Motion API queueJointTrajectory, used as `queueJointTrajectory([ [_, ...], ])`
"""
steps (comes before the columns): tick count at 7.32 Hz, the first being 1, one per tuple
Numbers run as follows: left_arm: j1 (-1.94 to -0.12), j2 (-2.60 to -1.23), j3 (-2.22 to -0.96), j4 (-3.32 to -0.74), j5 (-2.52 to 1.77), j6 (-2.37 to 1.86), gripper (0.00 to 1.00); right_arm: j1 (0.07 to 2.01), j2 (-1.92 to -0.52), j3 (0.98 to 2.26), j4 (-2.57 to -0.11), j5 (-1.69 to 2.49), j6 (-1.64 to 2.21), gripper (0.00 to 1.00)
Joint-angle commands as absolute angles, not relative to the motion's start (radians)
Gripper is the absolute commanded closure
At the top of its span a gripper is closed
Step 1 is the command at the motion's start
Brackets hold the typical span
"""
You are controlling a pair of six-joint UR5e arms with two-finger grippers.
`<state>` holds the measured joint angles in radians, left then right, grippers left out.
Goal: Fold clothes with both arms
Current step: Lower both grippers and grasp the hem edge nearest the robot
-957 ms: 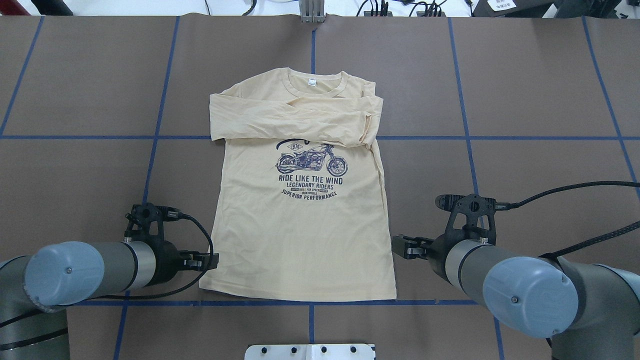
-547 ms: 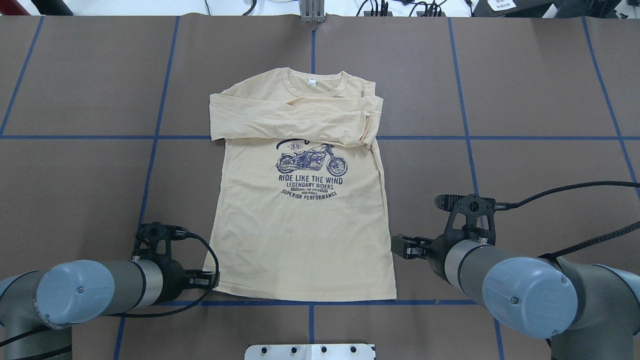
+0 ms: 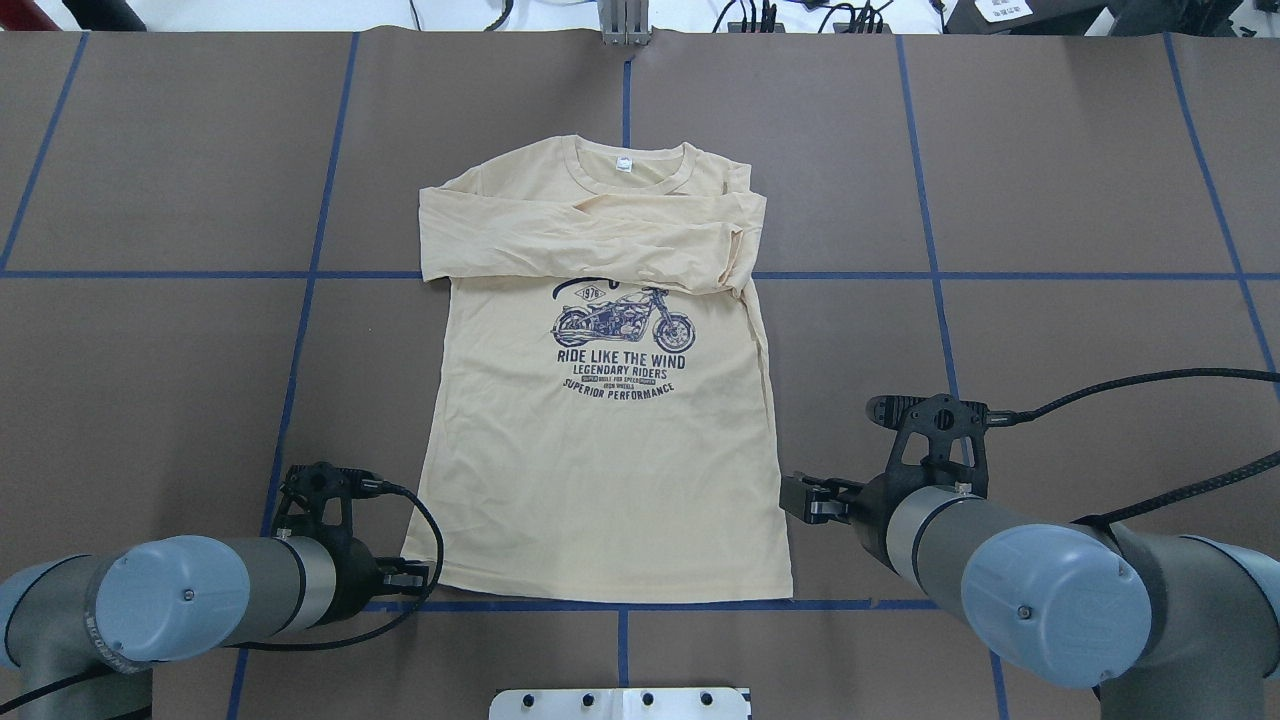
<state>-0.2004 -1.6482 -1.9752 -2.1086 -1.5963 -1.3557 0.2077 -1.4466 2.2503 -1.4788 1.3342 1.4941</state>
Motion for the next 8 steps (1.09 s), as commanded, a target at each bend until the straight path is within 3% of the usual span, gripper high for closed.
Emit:
queueJointTrajectory([
  [1,-0.198,-1.649,-1.974,-2.106,-1.597,-1.359,0.86,0.207,-1.447,2.250,-1.479,1.333,1.494,0.00],
  [2,-0.198,-1.648,-1.974,-2.105,-1.597,-1.359,1.00,0.207,-1.445,2.250,-1.479,1.333,1.494,0.00],
  [5,-0.201,-1.651,-2.005,-2.071,-1.597,-1.359,1.00,0.151,-1.444,2.234,-1.477,1.286,1.573,0.01],
  [8,-0.201,-1.652,-2.020,-2.066,-1.595,-1.361,1.00,-0.003,-1.436,2.131,-1.474,1.151,1.664,0.04],
])
